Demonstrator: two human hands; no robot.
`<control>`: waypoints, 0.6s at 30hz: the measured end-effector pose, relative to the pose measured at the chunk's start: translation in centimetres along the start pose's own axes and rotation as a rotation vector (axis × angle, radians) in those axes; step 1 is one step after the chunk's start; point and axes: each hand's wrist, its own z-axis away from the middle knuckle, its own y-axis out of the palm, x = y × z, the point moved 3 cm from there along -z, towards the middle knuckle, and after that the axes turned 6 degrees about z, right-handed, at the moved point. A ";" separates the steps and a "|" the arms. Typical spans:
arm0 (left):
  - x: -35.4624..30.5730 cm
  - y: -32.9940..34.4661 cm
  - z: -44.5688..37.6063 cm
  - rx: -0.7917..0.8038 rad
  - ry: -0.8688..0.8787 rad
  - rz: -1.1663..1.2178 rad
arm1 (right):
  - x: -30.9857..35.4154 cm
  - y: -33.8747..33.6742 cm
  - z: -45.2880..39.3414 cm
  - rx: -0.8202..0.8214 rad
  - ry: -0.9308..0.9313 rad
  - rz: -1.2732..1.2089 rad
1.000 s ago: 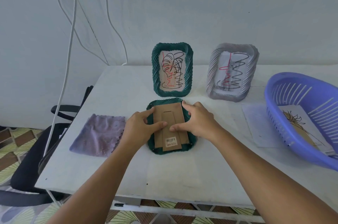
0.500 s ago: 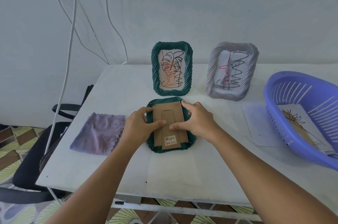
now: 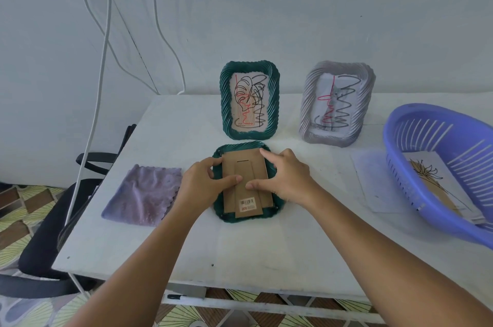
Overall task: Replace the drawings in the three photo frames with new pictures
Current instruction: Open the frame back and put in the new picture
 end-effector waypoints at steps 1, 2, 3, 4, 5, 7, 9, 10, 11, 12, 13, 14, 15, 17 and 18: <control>0.0 0.0 0.0 -0.002 -0.001 0.006 | 0.1 0.0 0.2 -0.044 -0.017 0.021; -0.1 -0.1 0.0 -0.004 -0.001 0.011 | 0.2 0.1 0.4 -0.103 -0.056 0.056; -0.1 -0.1 0.0 -0.006 0.001 0.017 | 0.5 0.1 0.7 -0.163 -0.118 0.091; -0.1 -0.1 0.1 -0.006 0.003 0.025 | 0.8 0.1 1.0 -0.204 -0.193 0.117; -0.2 -0.1 0.2 -0.004 0.004 0.030 | 1.2 0.2 1.2 -0.213 -0.265 0.138; -0.3 -0.2 0.3 0.004 0.003 0.024 | 1.7 0.6 1.4 -0.160 -0.360 0.158; -0.3 -0.4 0.5 0.003 0.013 0.009 | 1.7 0.9 1.3 -0.114 -0.388 0.161; -0.3 -0.6 0.7 0.002 0.022 0.018 | 1.6 0.9 1.3 -0.106 -0.385 0.162; -0.2 -0.9 0.9 0.005 0.033 0.035 | 1.5 1.0 1.3 -0.104 -0.380 0.163; -0.1 -1.3 1.3 0.023 0.048 0.049 | 1.3 1.0 1.3 -0.103 -0.373 0.161; 0.1 -1.6 1.9 0.058 0.073 0.052 | 1.2 1.0 1.3 -0.103 -0.368 0.157; 0.4 -2.0 2.4 0.109 0.109 0.039 | 1.1 1.0 1.2 -0.106 -0.364 0.150; 0.7 -2.4 3.0 0.167 0.144 0.014 | 1.1 1.0 1.2 -0.113 -0.363 0.140; 1.5 -3.0 4.0 0.270 0.179 -0.033 | 1.0 1.1 1.1 -0.118 -0.358 0.114; 1.9 -3.2 4.4 0.304 0.188 -0.048 | 0.9 1.1 1.0 -0.118 -0.355 0.106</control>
